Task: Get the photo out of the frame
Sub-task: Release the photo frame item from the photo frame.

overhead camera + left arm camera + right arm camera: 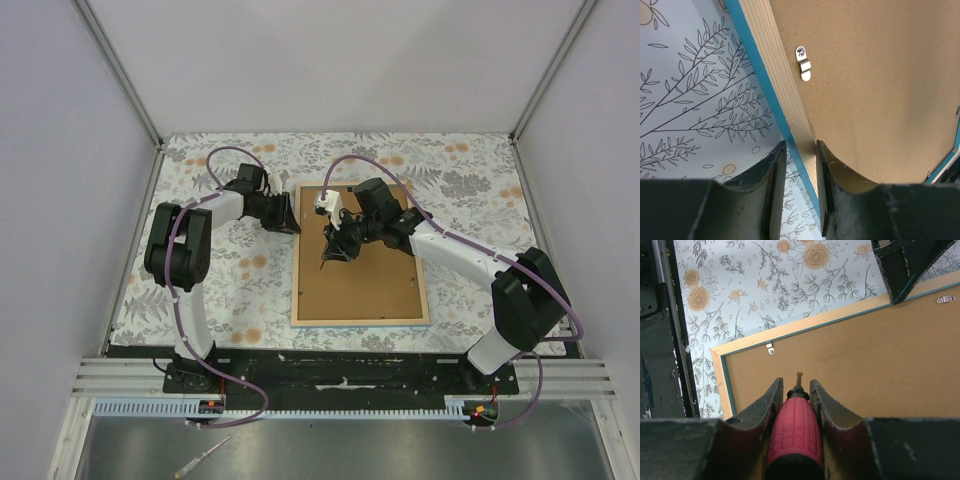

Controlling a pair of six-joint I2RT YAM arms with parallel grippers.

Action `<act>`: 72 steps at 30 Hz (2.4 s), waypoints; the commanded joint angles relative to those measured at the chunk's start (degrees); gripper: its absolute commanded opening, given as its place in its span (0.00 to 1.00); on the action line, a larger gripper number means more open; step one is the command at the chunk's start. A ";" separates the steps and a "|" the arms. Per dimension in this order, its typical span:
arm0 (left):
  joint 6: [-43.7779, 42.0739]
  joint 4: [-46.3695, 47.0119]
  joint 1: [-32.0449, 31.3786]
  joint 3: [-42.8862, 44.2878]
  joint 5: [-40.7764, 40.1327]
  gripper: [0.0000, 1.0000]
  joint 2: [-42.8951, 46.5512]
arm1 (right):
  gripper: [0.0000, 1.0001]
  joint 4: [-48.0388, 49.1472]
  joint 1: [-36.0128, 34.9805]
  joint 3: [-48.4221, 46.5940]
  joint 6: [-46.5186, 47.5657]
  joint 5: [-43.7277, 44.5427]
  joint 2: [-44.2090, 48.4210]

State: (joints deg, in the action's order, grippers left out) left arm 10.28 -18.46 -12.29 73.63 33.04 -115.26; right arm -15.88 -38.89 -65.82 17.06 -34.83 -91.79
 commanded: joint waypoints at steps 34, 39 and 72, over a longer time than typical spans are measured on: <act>-1.67 0.97 0.96 -2.79 -1.84 0.47 2.06 | 0.00 5.94 -0.66 -1.41 -1.77 1.26 4.60; -1.85 0.88 0.96 -2.87 -1.66 0.47 2.41 | 0.00 8.14 -0.66 -0.10 -2.21 4.41 5.57; -2.29 0.18 0.87 -2.70 1.68 0.83 2.32 | 0.00 6.65 -1.36 -2.38 -5.11 -0.41 -3.57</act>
State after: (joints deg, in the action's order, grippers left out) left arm 9.93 -16.88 -11.81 71.81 36.40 -113.30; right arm -10.24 -39.86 -66.26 12.01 -34.11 -95.53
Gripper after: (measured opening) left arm 0.790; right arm 0.324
